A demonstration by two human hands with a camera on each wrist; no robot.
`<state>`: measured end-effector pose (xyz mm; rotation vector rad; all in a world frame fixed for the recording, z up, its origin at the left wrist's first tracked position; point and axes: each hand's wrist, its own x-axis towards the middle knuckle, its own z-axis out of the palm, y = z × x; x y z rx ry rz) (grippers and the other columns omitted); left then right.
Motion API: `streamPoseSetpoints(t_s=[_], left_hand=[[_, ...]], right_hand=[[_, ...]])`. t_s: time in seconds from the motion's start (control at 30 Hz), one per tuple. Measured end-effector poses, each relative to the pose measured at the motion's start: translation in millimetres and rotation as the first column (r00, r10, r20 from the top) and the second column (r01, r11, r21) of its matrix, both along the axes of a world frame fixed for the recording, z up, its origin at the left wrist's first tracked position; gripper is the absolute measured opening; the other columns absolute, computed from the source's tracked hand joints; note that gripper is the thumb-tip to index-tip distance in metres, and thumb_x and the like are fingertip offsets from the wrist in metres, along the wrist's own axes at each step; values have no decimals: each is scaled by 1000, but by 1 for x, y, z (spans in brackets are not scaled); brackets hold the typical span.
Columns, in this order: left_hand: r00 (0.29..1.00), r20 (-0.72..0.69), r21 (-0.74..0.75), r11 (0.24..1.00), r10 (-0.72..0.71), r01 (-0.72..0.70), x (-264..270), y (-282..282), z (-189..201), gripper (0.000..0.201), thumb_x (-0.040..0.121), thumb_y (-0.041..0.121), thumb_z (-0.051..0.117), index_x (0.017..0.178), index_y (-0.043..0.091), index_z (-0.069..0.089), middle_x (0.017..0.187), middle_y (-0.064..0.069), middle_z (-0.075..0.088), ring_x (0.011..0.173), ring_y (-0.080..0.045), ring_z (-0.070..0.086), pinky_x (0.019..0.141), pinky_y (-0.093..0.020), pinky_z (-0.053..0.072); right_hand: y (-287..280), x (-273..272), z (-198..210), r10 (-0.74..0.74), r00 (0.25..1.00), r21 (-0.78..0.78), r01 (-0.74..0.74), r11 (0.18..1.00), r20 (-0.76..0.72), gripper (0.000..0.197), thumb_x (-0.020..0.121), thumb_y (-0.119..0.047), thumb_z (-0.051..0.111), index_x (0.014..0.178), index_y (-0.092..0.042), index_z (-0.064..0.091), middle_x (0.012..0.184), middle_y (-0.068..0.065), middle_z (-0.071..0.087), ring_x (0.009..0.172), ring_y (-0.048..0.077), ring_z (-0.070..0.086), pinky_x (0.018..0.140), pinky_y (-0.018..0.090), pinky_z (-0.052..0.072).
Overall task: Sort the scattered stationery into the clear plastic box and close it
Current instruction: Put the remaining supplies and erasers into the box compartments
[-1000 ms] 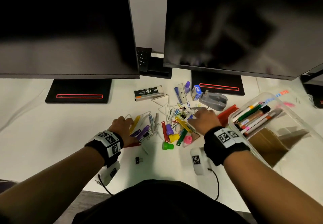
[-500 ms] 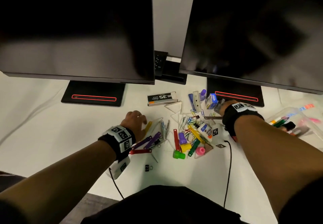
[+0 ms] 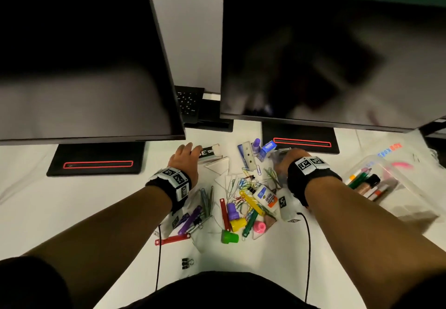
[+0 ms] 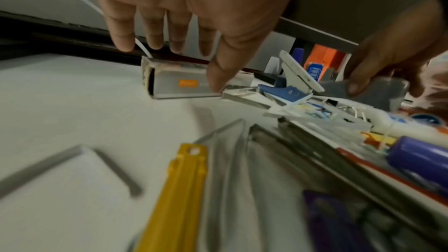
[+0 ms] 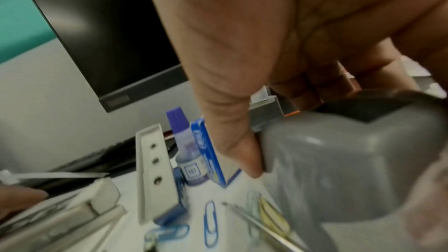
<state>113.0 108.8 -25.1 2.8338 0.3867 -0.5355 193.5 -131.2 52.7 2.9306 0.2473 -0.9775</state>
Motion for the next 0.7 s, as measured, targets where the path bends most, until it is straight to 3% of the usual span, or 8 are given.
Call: streamPoseSetpoints(t_s=[0.07, 0.17, 0.33, 0.47, 0.6, 0.7], left_hand=[[999, -32, -7, 1000, -2, 2, 7, 2, -5, 78, 87, 14, 57, 148, 19, 9, 157, -7, 14, 146, -28, 12, 120, -42, 19], [999, -25, -9, 1000, -25, 25, 13, -1, -8, 77, 89, 21, 56, 149, 15, 9, 151, -10, 28, 141, -29, 26, 118, -39, 24], [998, -60, 2, 1000, -14, 14, 10, -6, -7, 65, 89, 25, 57, 144, 16, 24, 136, -12, 44, 123, -29, 44, 103, -39, 40], [998, -60, -7, 1000, 26, -26, -2, -5, -6, 58, 85, 27, 60, 137, 16, 35, 126, -12, 49, 118, -30, 47, 100, -39, 43], [994, -50, -14, 995, 94, -95, -15, -1, -2, 57, 81, 28, 63, 131, 13, 42, 122, -15, 51, 115, -33, 50, 98, -40, 44], [993, -58, -1, 995, 101, -101, -25, -1, 0, 57, 80, 32, 64, 129, 11, 45, 122, -17, 53, 114, -34, 51, 97, -38, 44]], right_hand=[[0, 7, 10, -122, 991, 47, 125, 991, -62, 42, 93, -28, 52, 132, -11, 49, 137, 10, 51, 125, 29, 50, 101, 35, 42], [-1, 12, 21, -169, 981, 78, 177, 981, -93, 40, 95, -33, 46, 129, -12, 49, 134, 13, 53, 123, 30, 51, 102, 36, 42], [-11, 5, 22, -295, 951, 225, 309, 924, -94, 27, 85, -35, 58, 100, -13, 57, 108, 11, 62, 98, 27, 58, 87, 34, 48], [-21, -5, 27, -385, 920, 327, 387, 862, -74, 30, 79, -41, 64, 92, -15, 59, 100, 8, 63, 90, 24, 59, 75, 30, 47], [-39, -20, 37, -434, 899, 380, 419, 825, -48, 33, 76, -43, 65, 93, -15, 62, 96, 7, 63, 90, 25, 61, 78, 30, 49], [-61, -33, 53, -453, 892, 408, 415, 813, -6, 33, 76, -45, 65, 90, -16, 61, 90, 6, 60, 82, 23, 57, 70, 27, 42]])
